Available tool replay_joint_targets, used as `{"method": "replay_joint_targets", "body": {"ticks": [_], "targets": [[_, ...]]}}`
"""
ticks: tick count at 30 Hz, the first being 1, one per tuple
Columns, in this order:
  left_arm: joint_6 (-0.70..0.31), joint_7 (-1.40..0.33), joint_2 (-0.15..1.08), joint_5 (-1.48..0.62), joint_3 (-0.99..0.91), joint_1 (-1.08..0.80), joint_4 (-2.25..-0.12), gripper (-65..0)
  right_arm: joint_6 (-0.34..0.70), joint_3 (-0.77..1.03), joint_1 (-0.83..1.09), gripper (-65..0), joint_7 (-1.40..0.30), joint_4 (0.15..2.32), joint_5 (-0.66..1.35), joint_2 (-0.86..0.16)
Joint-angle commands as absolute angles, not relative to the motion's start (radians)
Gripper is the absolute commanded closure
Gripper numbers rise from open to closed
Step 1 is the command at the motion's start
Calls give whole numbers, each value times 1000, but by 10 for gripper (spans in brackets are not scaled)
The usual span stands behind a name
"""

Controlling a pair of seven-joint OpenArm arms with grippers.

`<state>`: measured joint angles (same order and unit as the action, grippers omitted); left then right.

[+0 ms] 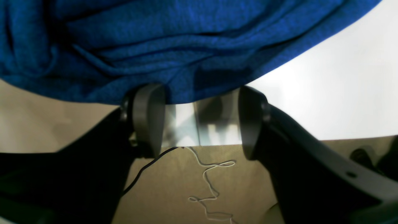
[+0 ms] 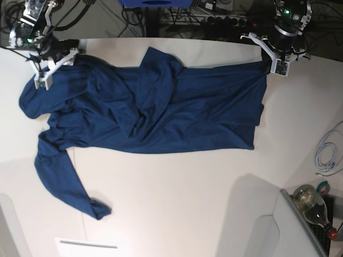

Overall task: Layout the t-shirt on the table in an organized manner, then fold the t-shirt properly
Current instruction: 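Regrasp the shirt edge with the right gripper and drag it outward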

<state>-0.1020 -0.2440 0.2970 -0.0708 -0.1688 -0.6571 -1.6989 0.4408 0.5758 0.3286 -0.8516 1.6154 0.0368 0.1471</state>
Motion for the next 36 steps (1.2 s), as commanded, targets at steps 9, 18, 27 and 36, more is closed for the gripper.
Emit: {"method": "replay_joint_targets", "body": {"ticks": [9, 18, 27, 36], "targets": [[-93, -223, 308, -68, -176, -665, -1715, 0, 440, 576, 312, 0, -848, 1618, 42, 142], [-93, -223, 309, -68, -176, -665, -1715, 0, 444, 570, 288, -5, -989, 1830, 42, 142], [-93, -223, 311, -68, -176, -665, -1716, 0, 440, 568, 68, -3, -1086, 1784, 36, 104], [-93, -223, 311, -67, -176, -688, -1725, 0, 440, 578, -91, -371, -1147, 1521, 39, -5]]}}
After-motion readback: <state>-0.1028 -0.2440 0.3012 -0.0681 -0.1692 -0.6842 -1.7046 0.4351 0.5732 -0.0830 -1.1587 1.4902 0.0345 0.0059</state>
